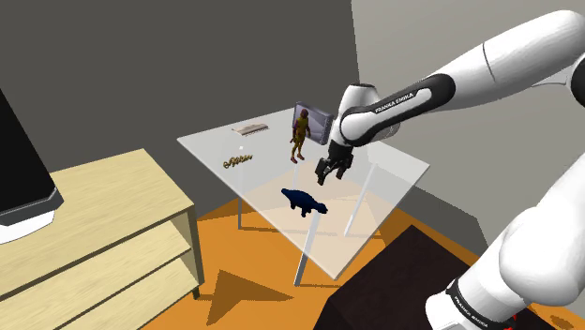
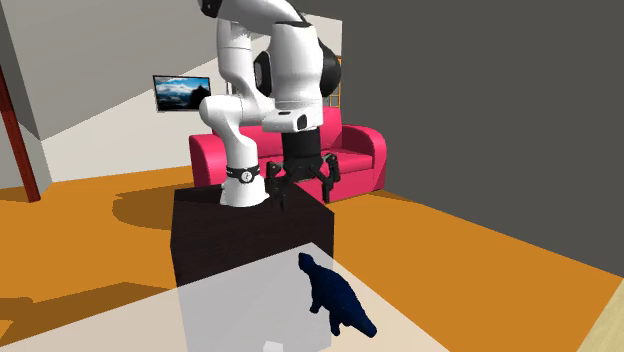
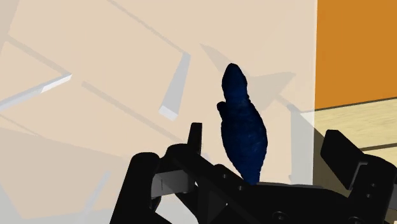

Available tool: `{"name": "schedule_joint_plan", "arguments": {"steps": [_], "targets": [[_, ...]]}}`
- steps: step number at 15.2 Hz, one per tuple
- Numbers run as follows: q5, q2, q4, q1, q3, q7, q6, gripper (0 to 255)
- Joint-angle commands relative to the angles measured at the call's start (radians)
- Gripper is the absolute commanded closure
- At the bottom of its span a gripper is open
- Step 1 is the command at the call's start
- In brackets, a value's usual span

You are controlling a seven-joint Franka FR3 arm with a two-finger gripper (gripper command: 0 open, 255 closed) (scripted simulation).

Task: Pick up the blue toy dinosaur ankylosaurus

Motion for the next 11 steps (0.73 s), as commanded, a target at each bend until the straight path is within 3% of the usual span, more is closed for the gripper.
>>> {"name": "schedule_joint_plan", "arguments": {"steps": [1,8,11], "targets": [[0.01,0.079,0.028,0.003,0.003,0.0,0.042,0],[0.039,0.358,0.181,0.008,0.016,-0.003,0.137,0],[0.043,0.413,0.204,0.007,0.019,-0.006,0.165,0]]}}
